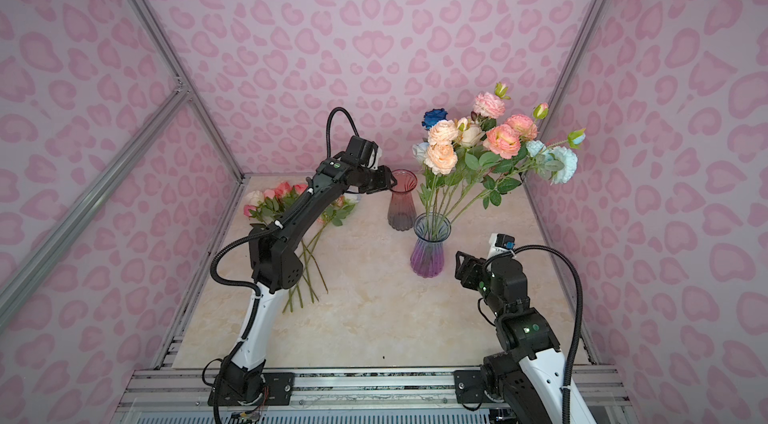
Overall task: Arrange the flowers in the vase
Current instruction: 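Drag the pink glass vase nearer, setting it beside the purple vase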
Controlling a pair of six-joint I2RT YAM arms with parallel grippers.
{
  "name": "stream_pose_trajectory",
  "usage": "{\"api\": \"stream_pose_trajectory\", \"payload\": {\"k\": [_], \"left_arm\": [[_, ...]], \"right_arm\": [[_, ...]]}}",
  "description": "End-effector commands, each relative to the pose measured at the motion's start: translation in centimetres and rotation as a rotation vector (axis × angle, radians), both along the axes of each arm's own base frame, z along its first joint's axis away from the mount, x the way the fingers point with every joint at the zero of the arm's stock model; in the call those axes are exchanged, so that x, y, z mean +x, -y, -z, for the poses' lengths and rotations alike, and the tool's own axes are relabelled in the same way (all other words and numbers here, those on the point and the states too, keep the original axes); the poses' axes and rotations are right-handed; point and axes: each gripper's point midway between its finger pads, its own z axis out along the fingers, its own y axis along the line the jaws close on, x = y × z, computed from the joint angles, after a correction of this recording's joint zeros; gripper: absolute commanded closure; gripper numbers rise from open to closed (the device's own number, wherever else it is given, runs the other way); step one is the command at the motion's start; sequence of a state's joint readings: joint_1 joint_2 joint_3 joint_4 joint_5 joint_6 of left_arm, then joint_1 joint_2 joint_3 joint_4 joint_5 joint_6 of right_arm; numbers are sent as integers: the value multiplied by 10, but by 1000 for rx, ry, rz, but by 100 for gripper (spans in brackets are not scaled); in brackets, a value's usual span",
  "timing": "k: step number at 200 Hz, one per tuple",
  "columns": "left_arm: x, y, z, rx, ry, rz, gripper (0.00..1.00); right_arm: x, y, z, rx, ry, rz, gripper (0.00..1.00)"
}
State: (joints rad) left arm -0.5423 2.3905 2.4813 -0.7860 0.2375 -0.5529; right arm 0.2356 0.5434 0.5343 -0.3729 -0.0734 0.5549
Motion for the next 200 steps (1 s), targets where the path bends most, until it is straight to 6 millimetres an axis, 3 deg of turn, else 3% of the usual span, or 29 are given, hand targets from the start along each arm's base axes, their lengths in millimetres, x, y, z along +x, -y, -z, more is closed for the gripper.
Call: {"api": "stream_pose_trajectory", "payload": {"k": [1,76,111,176,200], "left_arm": [[-1,-7,9,42,-12,0,54],[-8,-19,7,89,-15,-4,63],[-17,-25,15,120,-37,10,76],[-29,-36,2,151,-21,13,97],[-33,-38,6,157,-35,24,97]], "right_arm": [[-3,-1,5,-3,-13,-8,28],[-4,1,3,6,0,0,28],[-4,1,3,8,3,0,28],[-3,1,2,14,12,0,28],[-3,0,2,19,14,-1,28]]}}
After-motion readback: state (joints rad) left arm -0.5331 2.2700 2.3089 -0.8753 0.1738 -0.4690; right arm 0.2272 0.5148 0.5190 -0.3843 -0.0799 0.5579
